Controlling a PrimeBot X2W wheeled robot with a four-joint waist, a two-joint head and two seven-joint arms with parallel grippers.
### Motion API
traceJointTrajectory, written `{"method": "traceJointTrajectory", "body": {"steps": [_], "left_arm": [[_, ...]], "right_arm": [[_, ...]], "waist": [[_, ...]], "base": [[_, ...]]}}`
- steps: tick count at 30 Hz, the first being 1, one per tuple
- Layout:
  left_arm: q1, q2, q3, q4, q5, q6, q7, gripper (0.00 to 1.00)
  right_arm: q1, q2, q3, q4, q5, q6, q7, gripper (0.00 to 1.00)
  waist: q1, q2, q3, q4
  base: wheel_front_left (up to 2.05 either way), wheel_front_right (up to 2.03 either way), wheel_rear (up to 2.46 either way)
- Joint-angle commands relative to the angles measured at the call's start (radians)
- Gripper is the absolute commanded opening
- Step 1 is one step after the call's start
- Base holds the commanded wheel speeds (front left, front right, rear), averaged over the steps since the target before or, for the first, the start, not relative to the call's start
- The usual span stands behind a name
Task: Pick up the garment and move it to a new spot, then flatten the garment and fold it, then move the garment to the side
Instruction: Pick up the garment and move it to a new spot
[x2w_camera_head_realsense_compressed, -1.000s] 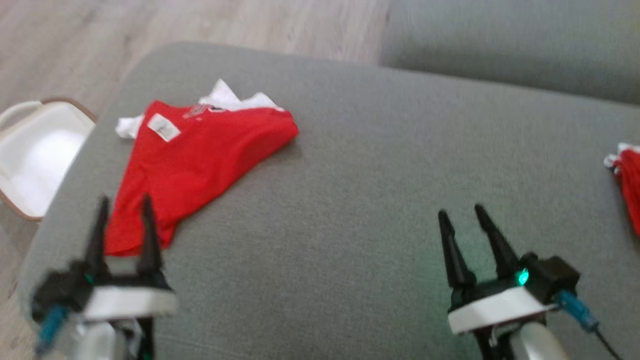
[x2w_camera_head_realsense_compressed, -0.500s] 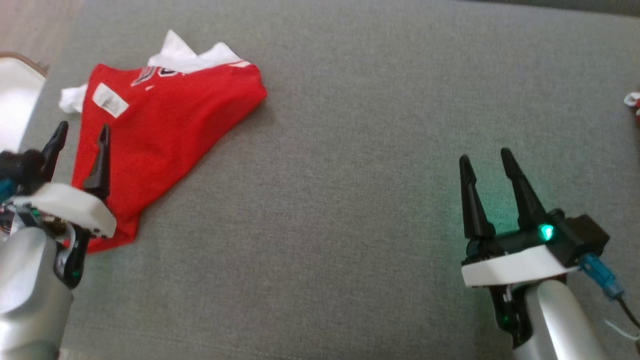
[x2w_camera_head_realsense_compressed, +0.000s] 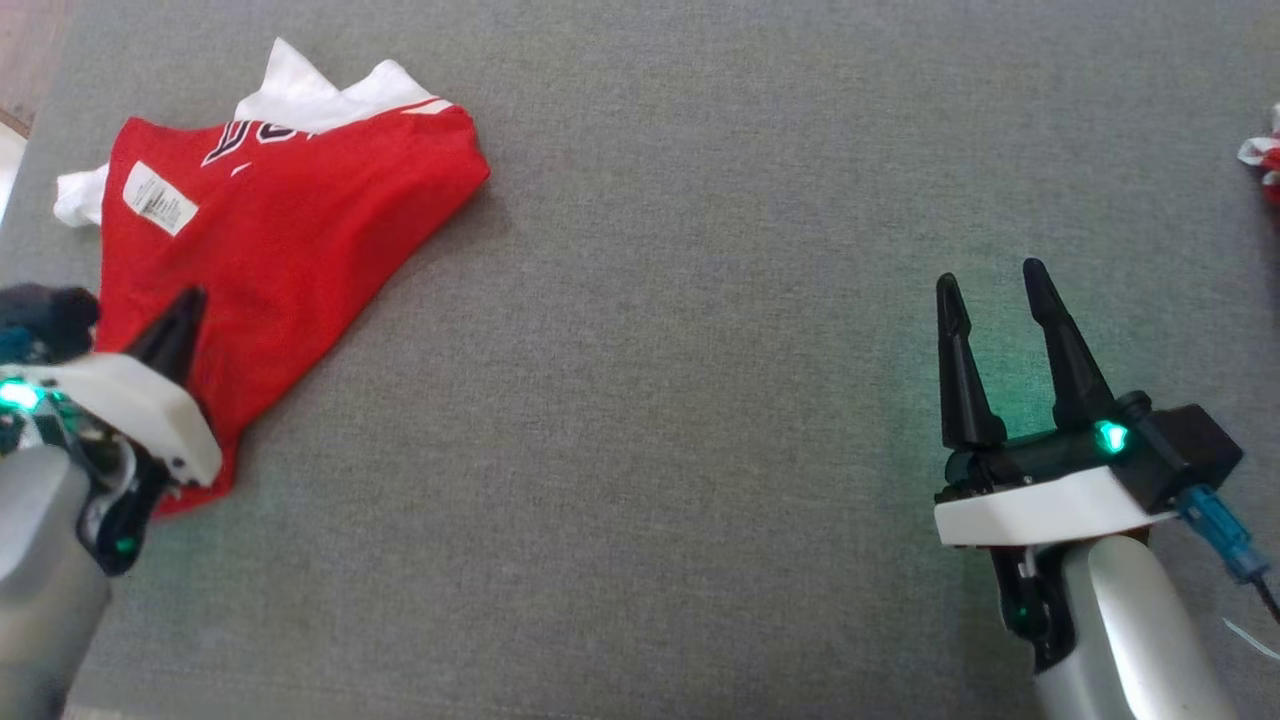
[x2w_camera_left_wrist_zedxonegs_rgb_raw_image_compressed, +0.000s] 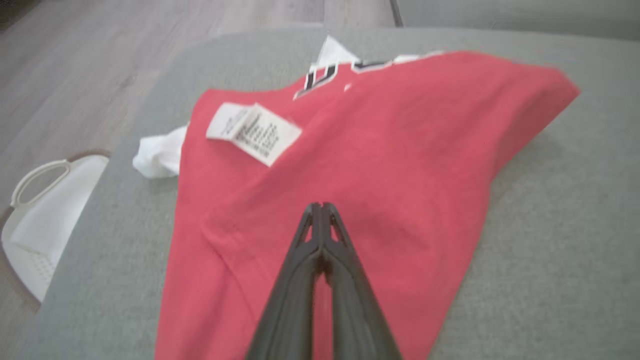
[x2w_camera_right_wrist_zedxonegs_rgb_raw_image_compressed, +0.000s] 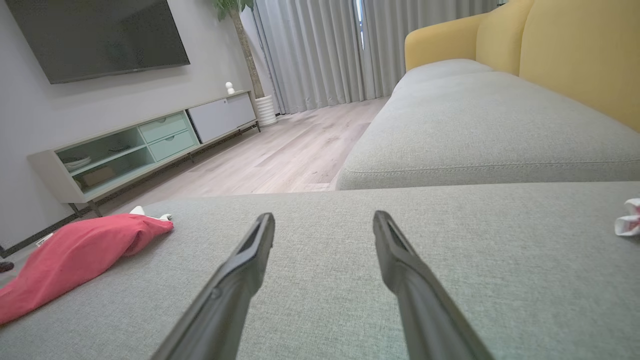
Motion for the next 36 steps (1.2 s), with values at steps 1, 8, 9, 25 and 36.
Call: {"method": "traceJointTrajectory", "body": {"steps": [1, 8, 9, 25, 36], "left_arm": [[-0.049, 0.071, 0.032, -0.018, -0.012, 0.002, -0.021, 0.0], [-0.12, 0.111, 0.025, -0.073, -0.077, 0.002, -0.239, 0.0], [-0.131, 0.11, 0.034, -0.096, -0.09, 0.002, -0.257, 0.0], [0.055, 0.085, 0.22, -0.394, 0.112, 0.116, -0.286, 0.0], [0.436, -0.096, 0.385, -0.592, 0.208, 0.233, -0.286, 1.0]], "right_arm": [[-0.019, -0.002, 0.023, -0.031, -0.004, 0.007, -0.011, 1.0], [-0.018, -0.002, 0.02, -0.023, 0.02, 0.007, -0.011, 1.0], [-0.017, -0.002, 0.02, -0.022, 0.024, 0.007, -0.011, 1.0], [0.024, -0.002, 0.042, -0.034, 0.091, 0.007, -0.011, 1.0], [0.109, -0.002, 0.087, -0.031, 0.082, 0.007, -0.011, 1.0]], "waist": [[-0.0001, 0.0, -0.006, -0.003], [-0.0001, 0.0, -0.05, -0.014], [-0.0001, 0.0, -0.057, -0.014], [-0.0001, 0.0, -0.204, -0.046], [-0.0001, 0.0, -0.313, 0.007]], "base": [[0.0, 0.0, 0.0], [0.0, 0.0, 0.0], [0.0, 0.0, 0.0], [0.0, 0.0, 0.0], [0.0, 0.0, 0.0]]}}
